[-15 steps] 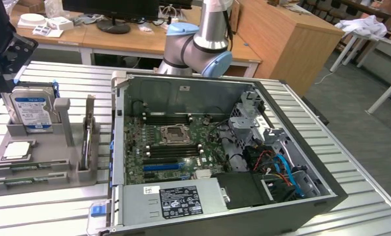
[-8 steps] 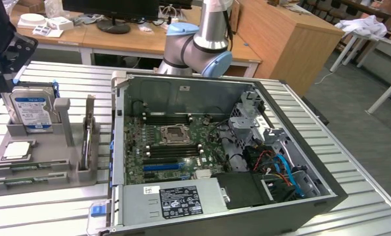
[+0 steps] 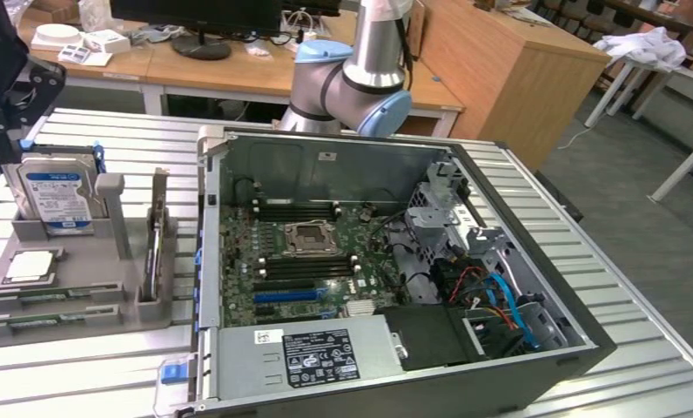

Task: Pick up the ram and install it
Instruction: 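Pick up the ram and move it above insertion slot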

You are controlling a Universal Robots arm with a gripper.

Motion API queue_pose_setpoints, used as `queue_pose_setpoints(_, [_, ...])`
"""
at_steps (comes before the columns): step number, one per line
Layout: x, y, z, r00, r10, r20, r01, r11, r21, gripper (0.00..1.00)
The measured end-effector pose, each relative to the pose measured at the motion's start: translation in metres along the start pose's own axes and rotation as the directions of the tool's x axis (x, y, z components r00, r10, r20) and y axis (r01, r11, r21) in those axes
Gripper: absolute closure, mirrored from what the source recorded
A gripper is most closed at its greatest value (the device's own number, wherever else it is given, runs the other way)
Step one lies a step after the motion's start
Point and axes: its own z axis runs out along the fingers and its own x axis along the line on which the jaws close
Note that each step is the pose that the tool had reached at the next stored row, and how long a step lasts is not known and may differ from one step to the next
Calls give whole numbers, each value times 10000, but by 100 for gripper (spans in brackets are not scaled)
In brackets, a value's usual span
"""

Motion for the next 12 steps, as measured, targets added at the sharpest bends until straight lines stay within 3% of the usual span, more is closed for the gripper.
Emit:
queue_pose_setpoints(6, [0, 0, 0, 9956, -940, -42, 940, 9956, -24, 89])
queue_pose_setpoints(12, [0, 0, 0, 9827, -1849, -79, 1849, 9827, -51, 89])
